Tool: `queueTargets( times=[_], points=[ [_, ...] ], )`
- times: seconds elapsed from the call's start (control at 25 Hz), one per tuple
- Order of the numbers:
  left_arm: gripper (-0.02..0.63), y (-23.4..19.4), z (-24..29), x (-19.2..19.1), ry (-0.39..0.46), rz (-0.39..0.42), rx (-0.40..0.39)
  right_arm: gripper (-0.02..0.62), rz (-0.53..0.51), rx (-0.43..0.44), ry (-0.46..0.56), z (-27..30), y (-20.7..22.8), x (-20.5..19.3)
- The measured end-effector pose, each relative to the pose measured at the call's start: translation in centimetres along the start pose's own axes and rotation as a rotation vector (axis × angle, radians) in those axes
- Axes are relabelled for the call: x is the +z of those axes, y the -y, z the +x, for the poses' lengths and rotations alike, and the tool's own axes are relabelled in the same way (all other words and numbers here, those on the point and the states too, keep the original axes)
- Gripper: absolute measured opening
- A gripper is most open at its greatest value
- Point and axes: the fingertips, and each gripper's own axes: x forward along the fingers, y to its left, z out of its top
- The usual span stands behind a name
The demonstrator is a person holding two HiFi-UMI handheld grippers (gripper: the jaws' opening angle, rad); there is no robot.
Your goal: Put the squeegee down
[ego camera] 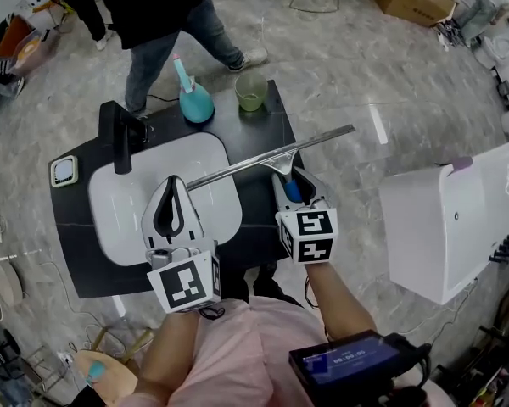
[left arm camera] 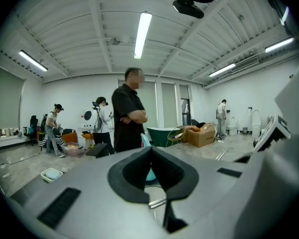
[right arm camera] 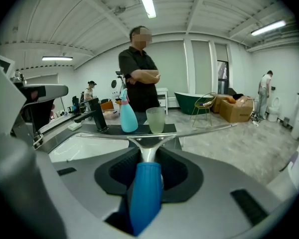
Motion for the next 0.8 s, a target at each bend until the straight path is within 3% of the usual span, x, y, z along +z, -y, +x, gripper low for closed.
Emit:
queueTargets(
  times=[0.8],
  points=[
    [0.009,-1.0,3.3,-2.7,-0.072,-0.002,-0.020,0.124,0.037,-0.008,-0.125,3.9,0.4,-3.9]
  ],
)
